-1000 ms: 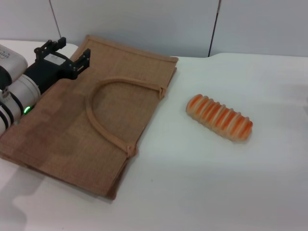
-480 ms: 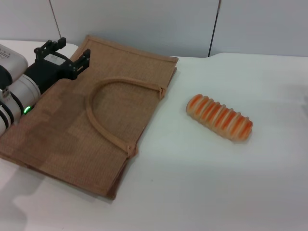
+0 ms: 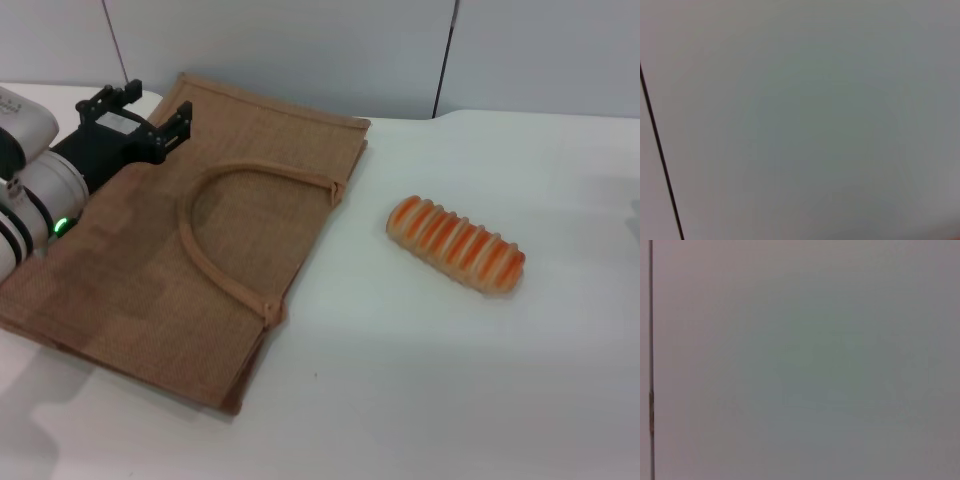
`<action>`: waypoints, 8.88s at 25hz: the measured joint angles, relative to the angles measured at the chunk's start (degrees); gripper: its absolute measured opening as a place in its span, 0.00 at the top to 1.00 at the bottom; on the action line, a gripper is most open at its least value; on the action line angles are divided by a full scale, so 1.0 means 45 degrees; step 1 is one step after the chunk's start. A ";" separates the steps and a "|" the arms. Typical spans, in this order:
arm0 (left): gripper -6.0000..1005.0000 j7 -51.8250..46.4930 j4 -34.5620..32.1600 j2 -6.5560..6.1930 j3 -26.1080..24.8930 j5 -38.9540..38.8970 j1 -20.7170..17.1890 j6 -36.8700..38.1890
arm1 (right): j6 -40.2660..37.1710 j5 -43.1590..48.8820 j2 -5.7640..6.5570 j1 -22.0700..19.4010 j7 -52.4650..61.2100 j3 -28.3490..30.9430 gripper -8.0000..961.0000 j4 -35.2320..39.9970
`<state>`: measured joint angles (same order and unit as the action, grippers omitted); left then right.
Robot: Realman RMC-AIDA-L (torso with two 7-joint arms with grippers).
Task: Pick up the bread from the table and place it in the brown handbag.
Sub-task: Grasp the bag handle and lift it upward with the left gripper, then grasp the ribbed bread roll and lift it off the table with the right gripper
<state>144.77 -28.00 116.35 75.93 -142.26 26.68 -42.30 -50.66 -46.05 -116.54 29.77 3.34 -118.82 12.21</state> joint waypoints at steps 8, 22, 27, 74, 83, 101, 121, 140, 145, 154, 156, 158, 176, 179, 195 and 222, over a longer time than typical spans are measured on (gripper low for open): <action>0.28 -0.3705 -0.1462 -0.0055 0.0090 0.3349 -0.0068 0.1149 | 0.0111 0.0000 0.0019 0.0013 0.0113 -0.0001 0.13 0.0002; 0.28 -1.3365 -0.3401 -0.0477 -0.0088 1.2379 0.0052 0.1408 | 0.0404 0.0000 0.0018 0.0120 0.0147 -0.0001 0.14 0.0001; 0.28 -1.3929 -0.3354 -0.0509 -0.0125 1.2924 0.0159 0.1414 | 0.0404 -0.0001 0.0019 0.0134 0.0153 -0.0001 0.14 0.0002; 0.42 -1.5014 -0.1993 -0.0725 -0.0428 1.3839 0.0852 0.1205 | 0.0605 0.0000 0.0005 0.0217 0.0156 -0.0002 0.14 0.0049; 0.42 -1.5158 -0.1082 -0.0799 -0.0429 1.4217 0.1431 0.1245 | -0.0683 -0.0001 -0.0021 -0.0146 0.0829 -0.0001 0.14 0.0079; 0.46 -1.5472 -0.0989 -0.0817 -0.0426 1.4372 0.1608 0.1317 | -0.0603 0.0000 0.0015 -0.0150 0.0916 -0.0002 0.14 0.0000; 0.88 -1.7187 -0.2160 -0.0751 -0.0428 1.5924 0.1699 0.1070 | -0.0339 -0.0001 0.0020 -0.0127 0.0911 0.0000 0.14 0.0001; 0.88 -2.1063 -0.9160 -0.0712 -0.3162 2.0836 0.1558 -0.5144 | -0.0212 0.1772 0.0044 -0.0290 0.1514 -0.0786 0.14 0.0687; 0.88 -2.1413 -1.0086 -0.0803 -0.3601 2.1455 0.1635 -0.5805 | 0.0826 0.2675 0.0074 -0.0147 0.1764 -0.0833 0.14 0.0956; 0.88 -2.2276 -1.2145 -0.0904 -0.3738 2.2438 0.1939 -0.7570 | 0.3452 0.4372 0.0218 -0.0002 0.1797 -0.0719 0.14 0.2697; 0.88 -2.2437 -1.2517 -0.0933 -0.3742 2.2447 0.2036 -0.7944 | 0.4123 0.4455 0.0267 0.0103 0.1798 -0.0719 0.14 0.2972; 0.88 -2.2483 -1.2646 -0.0946 -0.3745 2.2489 0.2056 -0.8088 | 0.4798 0.4663 0.0300 0.0199 0.1798 -0.0728 0.14 0.3353; 0.88 -2.2570 -1.2779 -0.0947 -0.3748 2.2493 0.2329 -0.8409 | 0.6278 0.6125 0.1201 0.0426 0.5964 0.0198 0.14 0.5540; 0.88 -2.2581 -1.2735 -0.0952 -0.3748 2.2559 0.2333 -0.8428 | 0.6366 0.7590 0.1252 0.0567 0.7095 0.0516 0.14 0.5742; 0.88 -2.2582 -1.2694 -0.1072 -0.3772 2.2571 0.2264 -0.8550 | 1.3321 1.1168 0.1216 0.0498 0.7831 0.0289 0.14 0.9185; 0.88 -2.2568 -1.2710 -0.1012 -0.4066 2.2562 0.2267 -0.8549 | 0.6744 0.9162 0.1426 -0.1411 1.1761 0.1949 0.14 0.8744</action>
<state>43.21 -85.20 111.79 57.63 -40.73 36.88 -80.77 -20.32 -4.82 -110.12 23.42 56.27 -110.05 51.56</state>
